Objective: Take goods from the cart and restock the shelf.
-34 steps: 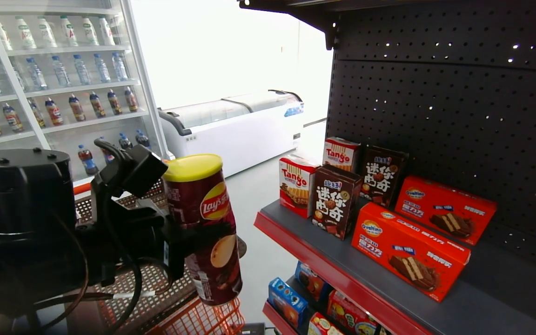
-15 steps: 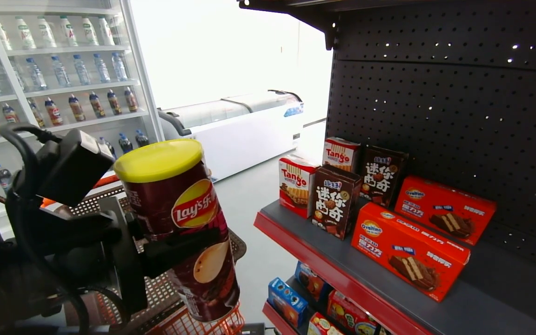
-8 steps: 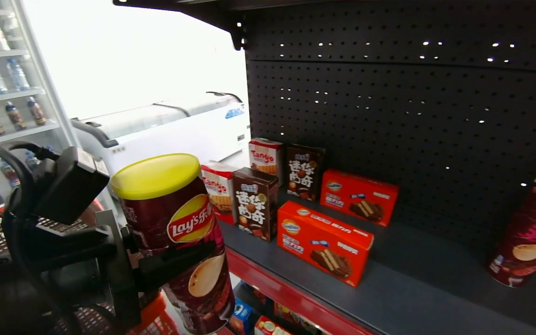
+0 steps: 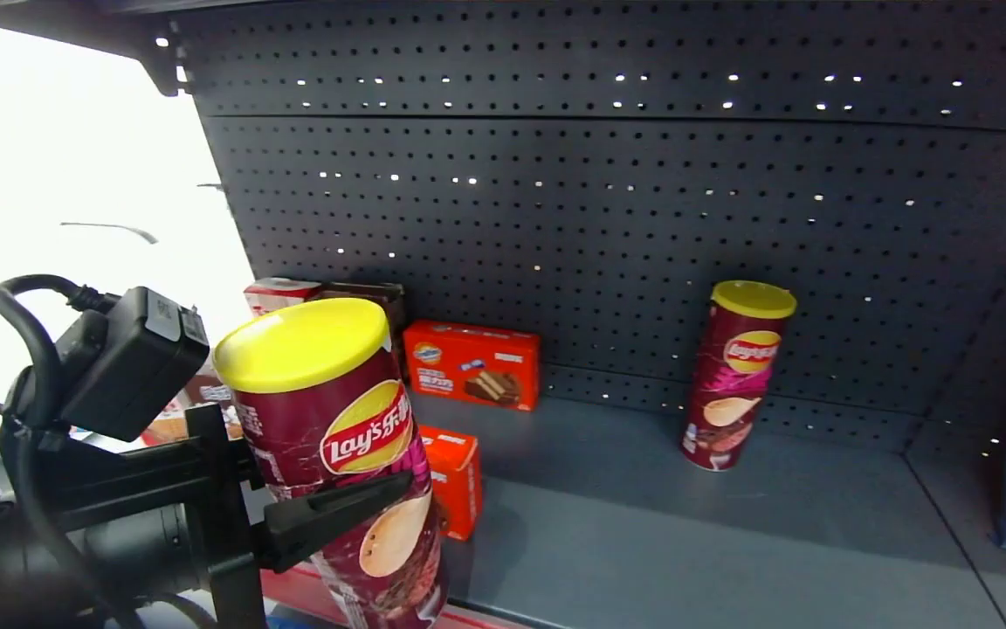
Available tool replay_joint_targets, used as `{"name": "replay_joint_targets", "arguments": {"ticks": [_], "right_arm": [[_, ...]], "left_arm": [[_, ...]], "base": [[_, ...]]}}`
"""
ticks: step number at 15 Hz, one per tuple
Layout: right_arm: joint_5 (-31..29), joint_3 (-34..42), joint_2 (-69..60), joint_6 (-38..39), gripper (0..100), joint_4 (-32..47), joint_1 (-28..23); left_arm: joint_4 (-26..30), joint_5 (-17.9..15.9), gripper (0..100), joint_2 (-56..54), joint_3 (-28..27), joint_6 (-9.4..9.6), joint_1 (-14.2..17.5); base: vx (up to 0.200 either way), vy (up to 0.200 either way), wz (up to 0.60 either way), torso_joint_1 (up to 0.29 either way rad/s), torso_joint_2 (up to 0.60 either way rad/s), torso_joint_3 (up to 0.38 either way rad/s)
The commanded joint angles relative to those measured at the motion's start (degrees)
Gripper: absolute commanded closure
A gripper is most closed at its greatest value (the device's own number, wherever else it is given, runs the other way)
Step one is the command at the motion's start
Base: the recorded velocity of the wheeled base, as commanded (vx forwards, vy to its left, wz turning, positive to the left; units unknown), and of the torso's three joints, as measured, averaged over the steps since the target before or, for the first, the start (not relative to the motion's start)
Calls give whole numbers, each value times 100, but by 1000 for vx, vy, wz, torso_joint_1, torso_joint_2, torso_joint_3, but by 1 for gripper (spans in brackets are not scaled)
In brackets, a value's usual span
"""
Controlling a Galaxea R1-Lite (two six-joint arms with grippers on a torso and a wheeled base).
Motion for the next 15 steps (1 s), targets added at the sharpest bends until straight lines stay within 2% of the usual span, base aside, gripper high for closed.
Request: {"name": "replay_joint_targets", "arguments": {"ticks": [1, 13, 15], "right_arm": [[4, 0, 0, -2, 0, 1, 1], [4, 0, 0, 7, 0, 1, 1], [4, 0, 0, 7, 0, 1, 1]], "left_arm": [[4, -3, 100, 23, 16, 2, -8], [4, -3, 100, 23, 42, 2, 18], [4, -3, 100, 23, 42, 2, 27]], "base": [[0, 0, 0, 0, 0, 0], [0, 0, 0, 0, 0, 0], [0, 0, -600, 2, 5, 2]]}}
